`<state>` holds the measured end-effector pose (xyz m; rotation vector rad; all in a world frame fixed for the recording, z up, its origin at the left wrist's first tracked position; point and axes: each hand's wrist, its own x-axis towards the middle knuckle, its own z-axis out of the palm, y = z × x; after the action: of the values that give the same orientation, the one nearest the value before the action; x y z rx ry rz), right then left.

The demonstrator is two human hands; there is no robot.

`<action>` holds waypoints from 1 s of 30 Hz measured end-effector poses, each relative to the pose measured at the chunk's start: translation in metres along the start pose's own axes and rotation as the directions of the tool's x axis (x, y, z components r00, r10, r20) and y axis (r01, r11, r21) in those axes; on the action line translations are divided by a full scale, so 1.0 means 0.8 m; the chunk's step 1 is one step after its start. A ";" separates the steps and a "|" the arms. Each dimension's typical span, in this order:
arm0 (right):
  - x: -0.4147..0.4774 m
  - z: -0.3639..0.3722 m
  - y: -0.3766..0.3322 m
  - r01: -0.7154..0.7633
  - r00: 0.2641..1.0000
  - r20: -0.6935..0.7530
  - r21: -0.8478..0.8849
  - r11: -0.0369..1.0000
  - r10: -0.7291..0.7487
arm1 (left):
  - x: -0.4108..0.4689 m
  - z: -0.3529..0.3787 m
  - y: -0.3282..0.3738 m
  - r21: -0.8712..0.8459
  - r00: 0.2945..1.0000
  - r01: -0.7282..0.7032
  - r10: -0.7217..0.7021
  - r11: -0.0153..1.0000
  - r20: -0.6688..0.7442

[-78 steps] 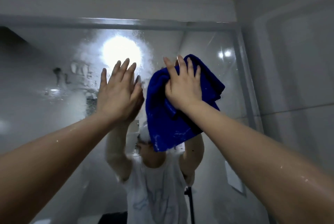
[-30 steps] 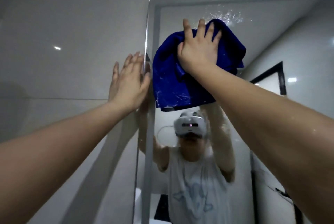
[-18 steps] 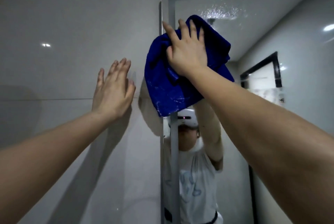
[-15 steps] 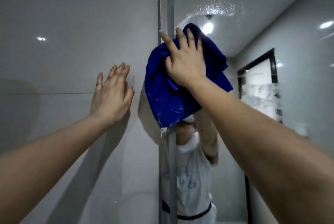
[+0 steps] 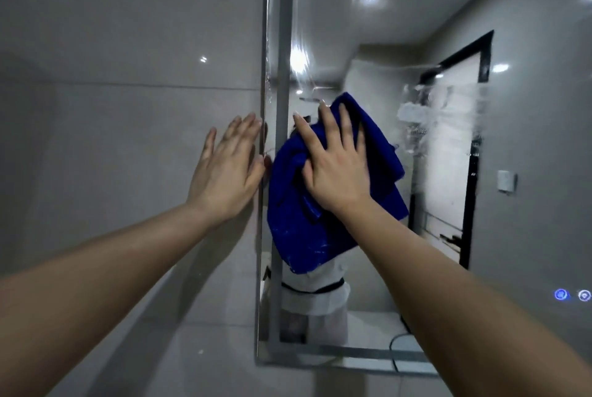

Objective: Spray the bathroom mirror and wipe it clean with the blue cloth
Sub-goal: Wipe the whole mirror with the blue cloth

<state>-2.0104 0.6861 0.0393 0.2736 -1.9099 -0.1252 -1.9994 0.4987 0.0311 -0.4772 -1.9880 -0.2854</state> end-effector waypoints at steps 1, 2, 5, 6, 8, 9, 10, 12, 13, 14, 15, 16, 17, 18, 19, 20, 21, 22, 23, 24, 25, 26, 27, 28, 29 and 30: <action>-0.011 0.004 0.003 0.006 1.000 0.008 -0.004 1.000 -0.006 | -0.008 0.001 -0.001 0.025 1.000 -0.011 0.010 1.000 0.023; -0.018 0.007 0.006 0.017 1.000 0.018 -0.011 1.000 -0.017 | -0.013 0.000 -0.002 0.047 0.999 -0.023 0.021 0.999 0.039; -0.019 0.006 0.012 0.056 0.997 0.061 -0.027 0.998 -0.054 | -0.011 -0.014 0.000 0.085 0.997 -0.049 0.044 0.995 0.057; -0.016 0.004 0.013 0.072 0.995 0.076 -0.039 0.997 -0.069 | -0.005 -0.021 0.000 0.097 0.997 -0.054 0.049 0.994 0.051; -0.007 -0.005 0.017 0.108 0.989 0.109 -0.064 0.992 -0.101 | 0.011 -0.037 -0.001 0.127 0.998 -0.063 0.058 0.990 0.038; 0.001 -0.012 0.021 0.121 0.986 0.120 -0.069 0.990 -0.112 | 0.020 -0.047 -0.002 0.146 0.998 -0.065 0.061 0.987 0.032; 0.014 -0.020 0.026 0.121 0.986 0.120 -0.073 0.990 -0.112 | 0.031 -0.056 -0.002 0.162 0.998 -0.062 0.059 0.985 0.021; 0.056 -0.041 0.040 0.066 0.995 0.085 -0.071 0.995 -0.060 | 0.050 -0.072 -0.003 0.172 0.999 -0.047 0.050 0.984 -0.018; 0.083 -0.053 0.047 0.012 0.998 0.054 -0.063 0.998 -0.008 | 0.059 -0.078 -0.001 0.167 0.998 -0.042 0.049 0.985 -0.037; 0.112 -0.065 0.054 -0.048 0.999 0.016 -0.051 0.998 0.049 | 0.068 -0.081 0.001 0.160 0.997 -0.040 0.049 0.986 -0.053; 0.139 -0.076 0.060 -0.108 0.994 -0.024 -0.026 0.994 0.107 | 0.076 -0.084 0.005 0.152 0.996 -0.041 0.051 0.988 -0.067; 0.165 -0.085 0.066 -0.164 0.985 -0.056 0.008 0.986 0.164 | 0.083 -0.084 0.009 0.141 0.995 -0.044 0.055 0.989 -0.078; 0.185 -0.092 0.071 -0.210 0.974 -0.078 0.043 0.977 0.212 | 0.090 -0.084 0.013 0.130 0.994 -0.052 0.063 0.990 -0.088; 0.200 -0.096 0.075 -0.237 0.965 -0.096 0.066 0.969 0.242 | 0.095 -0.083 0.017 0.122 0.993 -0.061 0.073 0.991 -0.096; 0.207 -0.097 0.078 -0.247 0.960 -0.120 0.068 0.967 0.254 | 0.099 -0.081 0.020 0.113 0.991 -0.068 0.080 0.991 -0.104; 0.208 -0.095 0.079 -0.245 0.957 -0.149 0.057 0.968 0.251 | 0.100 -0.078 0.021 0.102 0.990 -0.070 0.082 0.992 -0.111; 0.205 -0.093 0.079 -0.235 0.955 -0.174 0.047 0.971 0.240 | 0.098 -0.074 0.019 0.088 0.990 -0.066 0.076 0.994 -0.115; 0.198 -0.089 0.080 -0.223 0.955 -0.190 0.043 0.974 0.227 | 0.092 -0.067 0.017 0.075 0.992 -0.057 0.065 0.996 -0.112; 0.191 -0.085 0.080 -0.209 0.956 -0.201 0.043 0.977 0.213 | 0.084 -0.058 0.013 0.071 0.993 -0.048 0.055 0.996 -0.103; 0.182 -0.082 0.081 -0.193 0.958 -0.208 0.043 0.980 0.198 | 0.074 -0.048 0.010 0.076 0.995 -0.043 0.049 0.996 -0.087; 0.171 -0.079 0.083 -0.175 0.962 -0.207 0.042 0.984 0.180 | 0.064 -0.038 0.008 0.085 0.997 -0.042 0.047 0.996 -0.066; 0.159 -0.077 0.085 -0.156 0.967 -0.197 0.035 0.987 0.159 | 0.054 -0.029 0.007 0.092 0.998 -0.042 0.047 0.995 -0.046; 0.145 -0.074 0.088 -0.133 0.974 -0.183 0.020 0.991 0.134 | 0.047 -0.020 0.009 0.093 0.998 -0.043 0.047 0.995 -0.035; 0.130 -0.071 0.091 -0.111 0.979 -0.171 0.005 0.994 0.110 | 0.040 -0.012 0.011 0.085 0.998 -0.042 0.045 0.995 -0.035; 0.115 -0.067 0.092 -0.092 0.983 -0.158 -0.003 0.996 0.090 | 0.035 -0.005 0.017 0.070 0.998 -0.033 0.036 0.997 -0.044; 0.101 -0.064 0.093 -0.077 0.987 -0.143 -0.003 0.997 0.076 | 0.029 0.002 0.025 0.050 0.998 -0.014 0.017 0.999 -0.054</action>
<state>-1.9988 0.7400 0.1468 0.1978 -1.7747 -0.0611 -2.0007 0.5217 0.0509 -0.4481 -1.9332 -0.2365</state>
